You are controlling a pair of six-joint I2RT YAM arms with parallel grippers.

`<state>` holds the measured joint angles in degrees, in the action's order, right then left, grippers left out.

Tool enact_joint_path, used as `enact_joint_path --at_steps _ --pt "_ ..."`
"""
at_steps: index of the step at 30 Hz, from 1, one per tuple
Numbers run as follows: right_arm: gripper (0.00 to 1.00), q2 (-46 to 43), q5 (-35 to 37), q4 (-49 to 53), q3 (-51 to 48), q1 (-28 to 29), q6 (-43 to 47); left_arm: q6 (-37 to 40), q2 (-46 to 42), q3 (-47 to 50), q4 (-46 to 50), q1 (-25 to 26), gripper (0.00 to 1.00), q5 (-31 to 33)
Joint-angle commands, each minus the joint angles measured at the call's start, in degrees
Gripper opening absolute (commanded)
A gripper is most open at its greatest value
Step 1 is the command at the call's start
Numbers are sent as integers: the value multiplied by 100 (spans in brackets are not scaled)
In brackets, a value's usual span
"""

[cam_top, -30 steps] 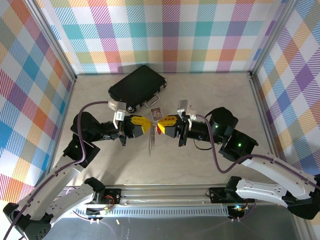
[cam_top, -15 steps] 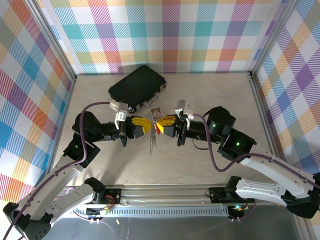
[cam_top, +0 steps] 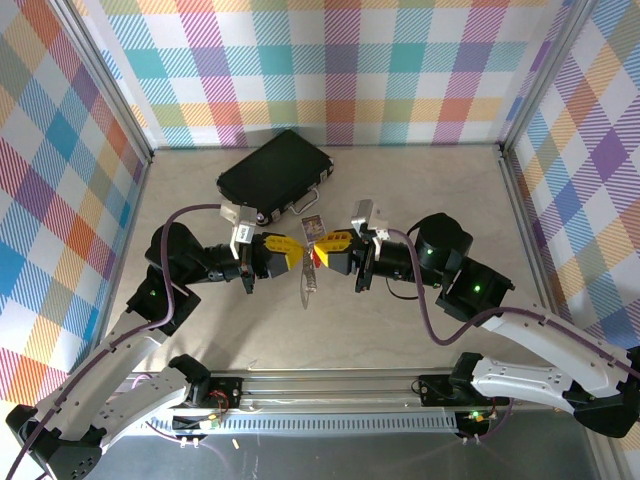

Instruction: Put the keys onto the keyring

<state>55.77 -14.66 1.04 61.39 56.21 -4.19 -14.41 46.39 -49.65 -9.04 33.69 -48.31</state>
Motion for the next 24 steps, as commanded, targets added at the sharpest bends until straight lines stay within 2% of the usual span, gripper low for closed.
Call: enact_joint_path --at_steps 1,24 --pt "0 -41 -134 -174 -13 -13 84 106 -30 -177 -142 50 0 24" --pt "0 76 -196 -243 -144 -13 226 94 -116 -182 -105 50 0 18"
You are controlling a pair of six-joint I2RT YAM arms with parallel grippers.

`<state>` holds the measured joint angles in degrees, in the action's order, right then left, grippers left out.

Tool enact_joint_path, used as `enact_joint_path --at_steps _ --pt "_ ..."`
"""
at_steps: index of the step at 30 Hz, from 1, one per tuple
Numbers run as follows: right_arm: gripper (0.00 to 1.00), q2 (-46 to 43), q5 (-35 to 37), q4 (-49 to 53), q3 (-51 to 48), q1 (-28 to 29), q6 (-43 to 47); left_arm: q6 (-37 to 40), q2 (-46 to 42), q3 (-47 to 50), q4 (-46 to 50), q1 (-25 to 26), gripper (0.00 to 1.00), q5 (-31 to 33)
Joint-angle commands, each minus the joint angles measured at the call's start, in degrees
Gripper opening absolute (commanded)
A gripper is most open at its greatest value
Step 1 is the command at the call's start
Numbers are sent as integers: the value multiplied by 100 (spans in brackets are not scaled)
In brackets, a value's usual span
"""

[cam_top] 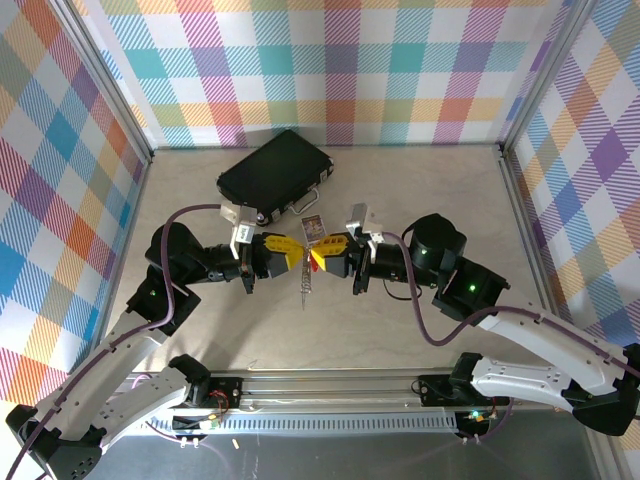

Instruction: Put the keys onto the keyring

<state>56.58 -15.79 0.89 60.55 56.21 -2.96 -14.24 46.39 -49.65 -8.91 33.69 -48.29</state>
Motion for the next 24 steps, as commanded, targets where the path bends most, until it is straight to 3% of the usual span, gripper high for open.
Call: enact_joint_path --at_steps 1,7,15,20,24 --pt "0 -23 -76 -223 -77 -17 103 136 -113 -208 -15 50 0 94" --pt "0 -230 382 156 -430 -38 -126 816 -167 -289 1157 50 0 1371" --pt "0 -232 932 -191 -2167 -294 -1373 951 -300 313 1111 41 0 2261" --pt "0 112 1333 -225 -2567 -294 -1644 1348 -208 487 1381 7 0 3079" --pt "0 513 1424 -632 -2918 -331 -1938 1333 -124 472 1333 -63 0 3141"
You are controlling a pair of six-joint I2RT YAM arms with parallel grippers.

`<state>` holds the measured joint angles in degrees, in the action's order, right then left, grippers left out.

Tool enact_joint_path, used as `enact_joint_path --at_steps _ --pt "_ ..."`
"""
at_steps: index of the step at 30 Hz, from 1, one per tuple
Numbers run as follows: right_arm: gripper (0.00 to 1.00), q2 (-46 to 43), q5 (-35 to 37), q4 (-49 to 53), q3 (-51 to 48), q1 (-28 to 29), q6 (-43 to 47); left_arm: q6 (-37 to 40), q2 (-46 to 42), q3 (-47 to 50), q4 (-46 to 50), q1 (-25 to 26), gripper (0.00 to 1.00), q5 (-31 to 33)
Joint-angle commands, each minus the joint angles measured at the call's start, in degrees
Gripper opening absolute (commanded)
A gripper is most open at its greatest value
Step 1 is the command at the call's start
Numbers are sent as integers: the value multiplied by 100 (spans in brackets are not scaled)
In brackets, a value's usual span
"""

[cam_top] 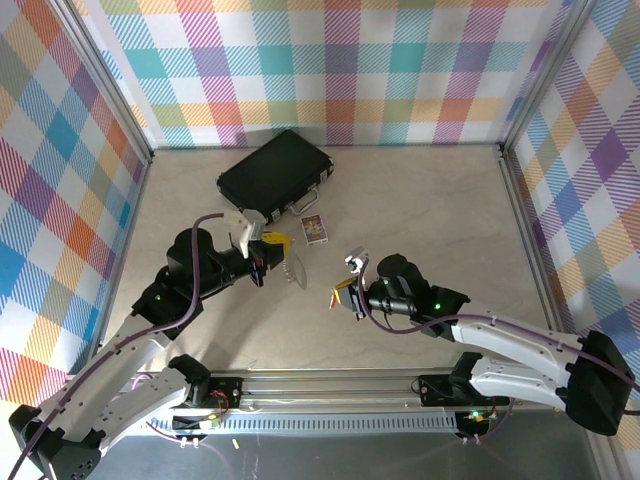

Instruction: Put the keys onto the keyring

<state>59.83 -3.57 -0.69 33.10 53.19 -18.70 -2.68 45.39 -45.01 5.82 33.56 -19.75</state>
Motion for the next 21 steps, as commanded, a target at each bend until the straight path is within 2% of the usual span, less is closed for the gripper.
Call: enact_joint_path --at_steps 1,6,12,15,21 --pt "0 318 224 -588 -251 -36 -450 179 -22 4 -151 -67 0 270" --pt "0 1066 200 -1016 -471 -92 -841 284 -162 80 -346 -91 0 270" --pt "0 1646 30 -1413 -569 -106 -1113 406 214 -73 -338 -156 0 90" --pt "0 1815 20 -1424 -621 -139 -1276 276 190 79 -629 -182 0 -9" --pt "0 2078 -234 -1183 -551 -272 -1775 300 77 75 -583 -232 0 -47"
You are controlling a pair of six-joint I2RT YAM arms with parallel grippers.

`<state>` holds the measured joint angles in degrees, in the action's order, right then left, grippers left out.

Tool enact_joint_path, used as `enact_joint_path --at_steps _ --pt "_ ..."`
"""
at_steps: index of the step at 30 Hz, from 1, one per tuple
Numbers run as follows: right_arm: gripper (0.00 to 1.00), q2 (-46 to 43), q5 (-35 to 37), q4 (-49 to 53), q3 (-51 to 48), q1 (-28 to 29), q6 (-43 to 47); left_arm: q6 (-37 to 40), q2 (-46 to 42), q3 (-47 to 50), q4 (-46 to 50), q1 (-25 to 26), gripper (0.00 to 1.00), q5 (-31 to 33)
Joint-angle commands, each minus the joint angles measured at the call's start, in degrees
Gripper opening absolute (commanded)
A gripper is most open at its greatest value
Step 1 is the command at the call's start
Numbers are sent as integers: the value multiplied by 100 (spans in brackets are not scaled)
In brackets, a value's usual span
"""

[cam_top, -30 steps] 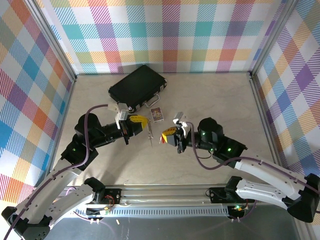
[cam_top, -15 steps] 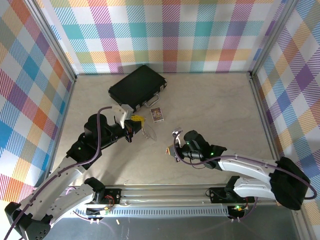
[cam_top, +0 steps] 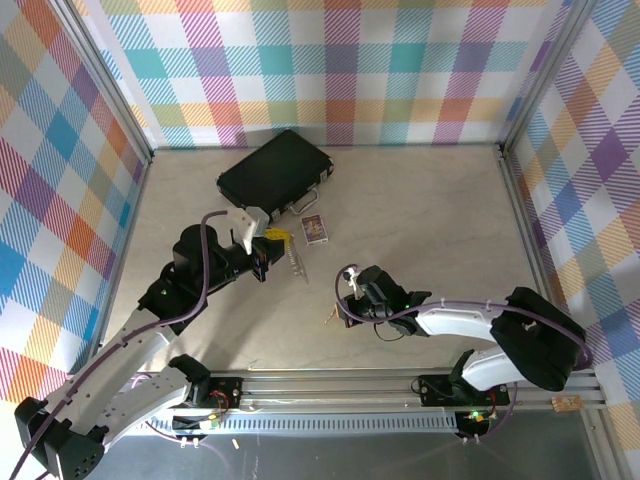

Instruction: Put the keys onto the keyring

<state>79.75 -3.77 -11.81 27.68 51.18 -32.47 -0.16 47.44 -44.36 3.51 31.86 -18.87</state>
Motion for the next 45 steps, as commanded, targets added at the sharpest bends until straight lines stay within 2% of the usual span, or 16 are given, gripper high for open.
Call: enact_joint_path --at_steps 1,4,10,14,18,22,30,35,45 --pt "0 118 -261 -46 -10 -77 -495 51 -134 13 -344 -61 0 -141" --pt "5 180 -398 -8 -26 -77 -695 51 -163 23 -342 -66 0 -152" --pt "28 32 -650 478 152 -158 -758 43 -250 28 -309 -74 0 -142" --pt "36 -318 -911 1644 675 -397 -444 58 -253 -2 -233 -83 0 -169" --pt "42 -491 -1375 2892 1281 -963 -14 58 -255 5 -193 -91 0 -169" --pt "42 225 -2266 3960 2153 -1363 802 54 -199 -28 -180 -99 0 -254" --pt "42 1278 -2948 5263 3211 -1358 2012 47 -167 -35 -140 -118 0 -301" --pt "41 1665 -2853 5763 3551 -1192 2395 25 -143 -30 -115 -136 0 -302" --pt "37 2297 -2082 6146 4080 -856 2681 -3 -165 -38 -129 -186 0 -311"
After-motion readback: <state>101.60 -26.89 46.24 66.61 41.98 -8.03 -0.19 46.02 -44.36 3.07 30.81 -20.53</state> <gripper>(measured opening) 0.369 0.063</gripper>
